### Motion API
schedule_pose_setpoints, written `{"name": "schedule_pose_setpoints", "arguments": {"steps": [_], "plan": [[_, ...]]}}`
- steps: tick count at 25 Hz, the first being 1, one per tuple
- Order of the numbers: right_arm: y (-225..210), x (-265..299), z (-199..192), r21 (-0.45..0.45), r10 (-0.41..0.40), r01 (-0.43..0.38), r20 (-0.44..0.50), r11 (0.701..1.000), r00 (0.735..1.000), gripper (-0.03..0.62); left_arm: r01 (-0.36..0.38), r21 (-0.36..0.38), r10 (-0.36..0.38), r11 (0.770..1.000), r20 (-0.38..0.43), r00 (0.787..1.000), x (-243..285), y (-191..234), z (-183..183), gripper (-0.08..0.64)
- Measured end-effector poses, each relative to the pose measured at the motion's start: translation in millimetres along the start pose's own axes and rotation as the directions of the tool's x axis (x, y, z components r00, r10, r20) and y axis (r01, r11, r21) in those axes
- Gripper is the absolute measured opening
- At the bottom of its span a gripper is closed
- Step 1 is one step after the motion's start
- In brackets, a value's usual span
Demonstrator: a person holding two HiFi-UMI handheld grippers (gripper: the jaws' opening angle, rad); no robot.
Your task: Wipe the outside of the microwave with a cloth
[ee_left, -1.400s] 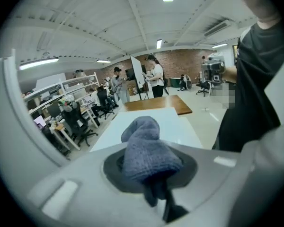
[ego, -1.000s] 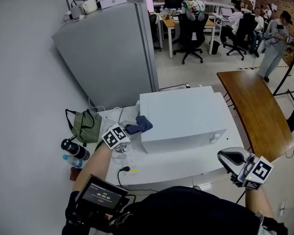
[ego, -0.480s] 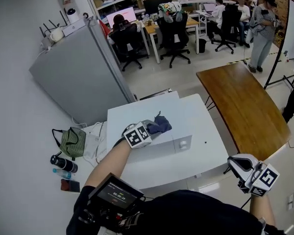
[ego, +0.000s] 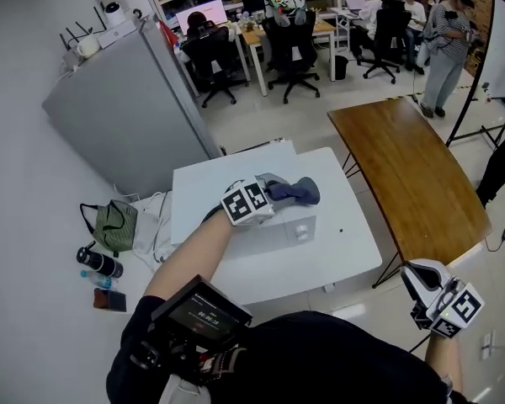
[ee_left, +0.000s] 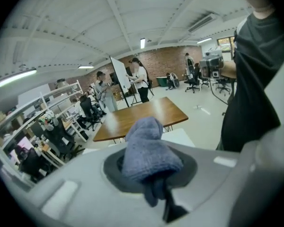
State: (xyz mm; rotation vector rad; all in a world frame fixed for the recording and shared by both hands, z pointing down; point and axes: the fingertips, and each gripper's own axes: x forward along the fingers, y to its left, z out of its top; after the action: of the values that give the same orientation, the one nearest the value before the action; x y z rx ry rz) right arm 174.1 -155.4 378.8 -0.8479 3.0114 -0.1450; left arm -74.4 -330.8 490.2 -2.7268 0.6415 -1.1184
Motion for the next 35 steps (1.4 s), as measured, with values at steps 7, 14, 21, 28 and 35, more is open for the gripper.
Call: {"name": "schedule_pose_setpoints", "arguments": {"steps": [7,14,21,28,35], "plan": [[109,123,7,-0.046,0.193,-0.194,-0.025,0.980,0.981,0.005,-0.104,-0.074,0.097,0.992,-0.094,0.991,-205,-43,-191,0.055],[184,192,9,-0.024,0.262,-0.264,-0.063,0.964,0.963,0.005,-0.164,-0.128,0.153,0.978,-0.089,0.984,-254,-71,-281,0.055],[139,152,-3,-0.042,0.218,-0.221,-0.073,0.974,0.973,0.005,-0.029,0.004,0.029,1.000,-0.138,0.990,-161,-93,-214,0.055],[14,37,0,-0.007,0.090,-0.091,-0.025,0.996,0.996,0.005,0.061,-0.010,-0.062,0.998,-0.148,0.987,-24,-83,-99,0.052],[-57,-56,0,0.028,-0.029,0.029,0.018,0.999,0.999,0.005,0.090,-0.026,-0.093,0.996,-0.172,0.981,79,-74,-9,0.052]]}}
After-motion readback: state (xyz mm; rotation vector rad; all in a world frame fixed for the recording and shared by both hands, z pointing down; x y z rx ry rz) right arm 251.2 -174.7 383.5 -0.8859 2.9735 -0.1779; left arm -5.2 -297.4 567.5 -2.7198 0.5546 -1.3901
